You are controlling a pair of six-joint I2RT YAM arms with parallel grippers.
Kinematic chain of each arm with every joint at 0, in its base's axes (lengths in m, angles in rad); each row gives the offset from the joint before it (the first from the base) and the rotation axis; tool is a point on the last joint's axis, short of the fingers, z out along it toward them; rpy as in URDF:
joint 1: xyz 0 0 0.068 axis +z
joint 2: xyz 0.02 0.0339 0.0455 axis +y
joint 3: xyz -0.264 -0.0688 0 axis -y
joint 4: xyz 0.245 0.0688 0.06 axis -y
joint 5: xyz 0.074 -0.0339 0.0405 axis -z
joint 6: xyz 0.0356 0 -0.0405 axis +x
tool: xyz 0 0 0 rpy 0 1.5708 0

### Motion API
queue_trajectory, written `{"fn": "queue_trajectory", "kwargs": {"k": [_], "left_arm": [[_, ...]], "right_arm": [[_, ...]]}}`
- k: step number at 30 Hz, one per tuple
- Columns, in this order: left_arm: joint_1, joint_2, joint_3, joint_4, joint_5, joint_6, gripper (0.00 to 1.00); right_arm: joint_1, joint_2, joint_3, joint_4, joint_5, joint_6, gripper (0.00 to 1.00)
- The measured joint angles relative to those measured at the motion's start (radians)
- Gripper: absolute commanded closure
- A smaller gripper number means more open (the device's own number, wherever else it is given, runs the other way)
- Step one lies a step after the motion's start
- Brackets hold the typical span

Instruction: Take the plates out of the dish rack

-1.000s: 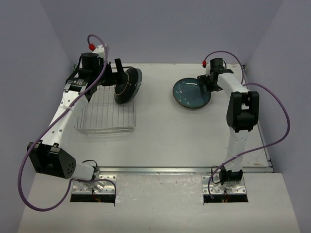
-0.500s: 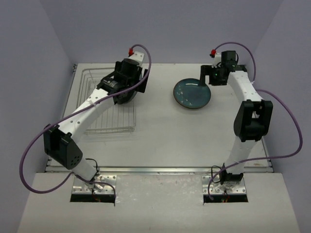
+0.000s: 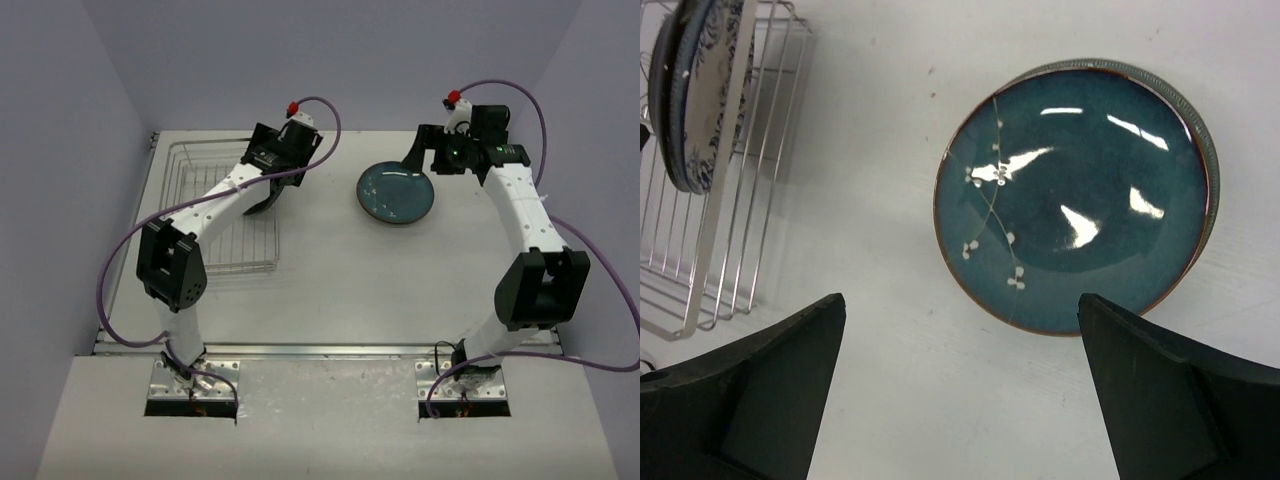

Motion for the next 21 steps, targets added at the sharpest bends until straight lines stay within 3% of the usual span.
{"fn": "queue_trajectory", "kwargs": {"k": [21], "left_arm": [[0.016, 0.022, -0.057, -0.024, -0.007, -0.007, 0.06]], "right_arm": [[0.000, -0.013, -0.041, -0.014, 0.003, 0.000, 0.01]]}}
